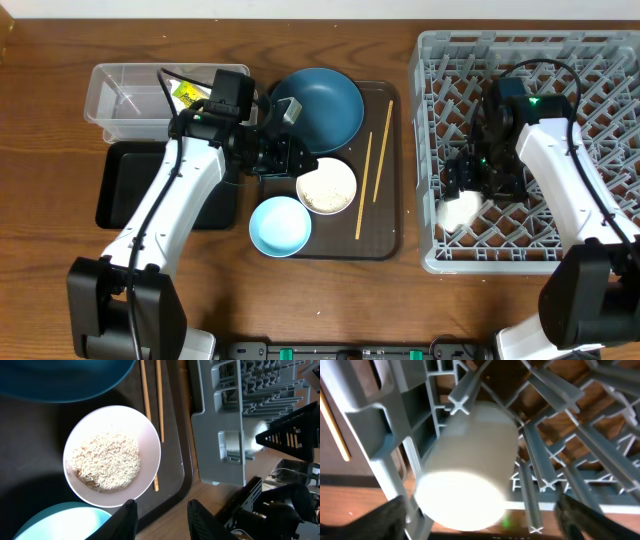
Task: Sort waste into correct bins and load items into the dishwasher rack
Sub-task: 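Lower the white cup into the dish rack with the right gripper and release, then grasp the rim of the pink rice bowl with the left gripper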
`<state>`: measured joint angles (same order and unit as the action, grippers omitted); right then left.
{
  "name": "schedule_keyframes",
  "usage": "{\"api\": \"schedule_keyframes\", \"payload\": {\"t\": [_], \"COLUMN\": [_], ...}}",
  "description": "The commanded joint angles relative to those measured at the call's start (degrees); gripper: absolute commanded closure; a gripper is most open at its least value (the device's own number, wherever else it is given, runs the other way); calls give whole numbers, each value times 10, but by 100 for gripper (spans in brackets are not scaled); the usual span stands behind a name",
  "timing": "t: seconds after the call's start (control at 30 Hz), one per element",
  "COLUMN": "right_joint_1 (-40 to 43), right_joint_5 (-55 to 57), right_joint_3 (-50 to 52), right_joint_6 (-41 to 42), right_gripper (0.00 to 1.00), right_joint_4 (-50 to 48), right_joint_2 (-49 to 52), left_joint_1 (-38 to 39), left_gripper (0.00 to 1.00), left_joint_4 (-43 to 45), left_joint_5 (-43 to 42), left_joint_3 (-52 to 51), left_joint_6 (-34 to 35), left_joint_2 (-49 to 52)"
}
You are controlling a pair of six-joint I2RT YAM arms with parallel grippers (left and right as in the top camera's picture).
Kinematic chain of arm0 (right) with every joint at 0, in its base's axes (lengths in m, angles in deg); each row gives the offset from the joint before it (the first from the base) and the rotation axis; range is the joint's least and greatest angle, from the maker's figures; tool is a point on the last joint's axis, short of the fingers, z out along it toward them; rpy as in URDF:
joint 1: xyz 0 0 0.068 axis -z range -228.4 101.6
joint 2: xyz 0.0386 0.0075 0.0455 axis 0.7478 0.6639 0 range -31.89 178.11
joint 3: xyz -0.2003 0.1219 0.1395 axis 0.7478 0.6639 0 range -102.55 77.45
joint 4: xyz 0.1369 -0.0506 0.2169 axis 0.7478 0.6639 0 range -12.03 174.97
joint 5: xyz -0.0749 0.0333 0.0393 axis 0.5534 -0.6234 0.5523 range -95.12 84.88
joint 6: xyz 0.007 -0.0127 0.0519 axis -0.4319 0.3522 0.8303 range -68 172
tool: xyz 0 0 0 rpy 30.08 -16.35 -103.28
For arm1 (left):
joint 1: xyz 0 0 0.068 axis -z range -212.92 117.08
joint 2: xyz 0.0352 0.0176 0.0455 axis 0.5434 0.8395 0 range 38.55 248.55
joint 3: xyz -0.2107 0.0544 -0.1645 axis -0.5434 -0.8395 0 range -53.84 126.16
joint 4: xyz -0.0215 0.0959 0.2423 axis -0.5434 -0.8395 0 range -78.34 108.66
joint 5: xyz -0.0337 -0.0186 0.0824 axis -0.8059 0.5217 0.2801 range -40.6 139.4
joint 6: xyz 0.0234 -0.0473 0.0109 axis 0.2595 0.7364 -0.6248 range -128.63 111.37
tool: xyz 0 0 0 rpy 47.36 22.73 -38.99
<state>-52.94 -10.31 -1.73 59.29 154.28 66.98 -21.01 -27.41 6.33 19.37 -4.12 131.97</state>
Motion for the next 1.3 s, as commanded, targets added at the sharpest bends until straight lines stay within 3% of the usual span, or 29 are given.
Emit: {"api": "schedule_keyframes", "payload": {"t": [0.0, 0.2, 0.37, 0.7, 0.97, 1.27], "right_joint_1": [-17, -17, -24, -98, -141, -165], "right_joint_5": [2, -3, -75, -102, -101, -81], "right_joint_3": [-13, -66, -103, -99, -99, -99], "right_joint_6": [-3, -3, -14, 9, 62, 61], "right_gripper": [2, 1, 3, 1, 1, 1], "right_joint_4": [1, 9, -25, -129, -196, -262], "right_joint_2": [-6, -33, -68, -75, -72, -47], "left_joint_1": [1, 1, 1, 1, 1, 1], "left_gripper": [64, 60, 58, 56, 57, 56], "left_joint_4": [-1, -1, -1, -32, -47, -42], "left_joint_5": [5, 5, 10, 135, 179, 235], "left_joint_3": [1, 1, 1, 1, 1, 4], "left_joint_6": [2, 2, 2, 2, 3, 5], "left_joint_2": [-1, -1, -1, -60, -71, -71]}}
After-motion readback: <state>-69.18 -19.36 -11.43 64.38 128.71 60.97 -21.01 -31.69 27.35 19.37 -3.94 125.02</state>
